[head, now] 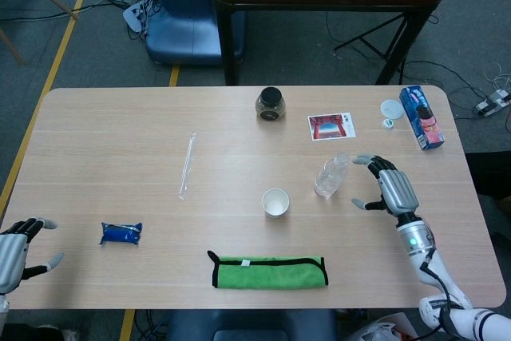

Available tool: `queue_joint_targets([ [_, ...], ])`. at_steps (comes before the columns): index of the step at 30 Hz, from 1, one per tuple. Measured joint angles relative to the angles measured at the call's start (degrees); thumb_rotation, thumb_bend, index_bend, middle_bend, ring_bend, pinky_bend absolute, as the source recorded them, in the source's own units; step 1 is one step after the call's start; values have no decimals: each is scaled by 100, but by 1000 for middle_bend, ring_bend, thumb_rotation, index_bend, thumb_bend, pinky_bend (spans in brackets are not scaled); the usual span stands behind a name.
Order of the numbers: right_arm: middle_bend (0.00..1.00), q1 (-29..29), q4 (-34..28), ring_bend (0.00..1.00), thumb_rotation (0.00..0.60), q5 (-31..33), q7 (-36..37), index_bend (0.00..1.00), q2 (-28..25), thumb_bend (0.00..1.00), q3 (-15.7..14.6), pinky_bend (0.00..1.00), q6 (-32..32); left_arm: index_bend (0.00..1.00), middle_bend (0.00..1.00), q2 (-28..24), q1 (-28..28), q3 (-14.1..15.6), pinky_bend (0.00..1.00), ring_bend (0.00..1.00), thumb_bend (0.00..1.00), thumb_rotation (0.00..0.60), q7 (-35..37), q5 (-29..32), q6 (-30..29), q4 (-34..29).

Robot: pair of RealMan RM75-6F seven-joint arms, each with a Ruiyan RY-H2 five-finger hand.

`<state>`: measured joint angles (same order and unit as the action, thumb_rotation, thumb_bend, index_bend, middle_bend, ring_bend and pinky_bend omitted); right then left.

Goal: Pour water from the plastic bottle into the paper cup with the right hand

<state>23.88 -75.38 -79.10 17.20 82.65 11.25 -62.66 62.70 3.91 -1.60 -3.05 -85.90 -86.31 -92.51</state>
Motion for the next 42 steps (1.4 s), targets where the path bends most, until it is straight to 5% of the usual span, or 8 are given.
queue_joint_targets([
  [14,172,274,477,130,600,76,1299,241,484,0,123,165,217,408,388,-48,-31,20,592,386,135,600,-122,-41,-32,-97],
  [42,201,792,1878,130,600,113,1817,241,1362,0,63,164,693,409,388,-64,-26,12,592,386,135,600,-32,-11,34,-113],
])
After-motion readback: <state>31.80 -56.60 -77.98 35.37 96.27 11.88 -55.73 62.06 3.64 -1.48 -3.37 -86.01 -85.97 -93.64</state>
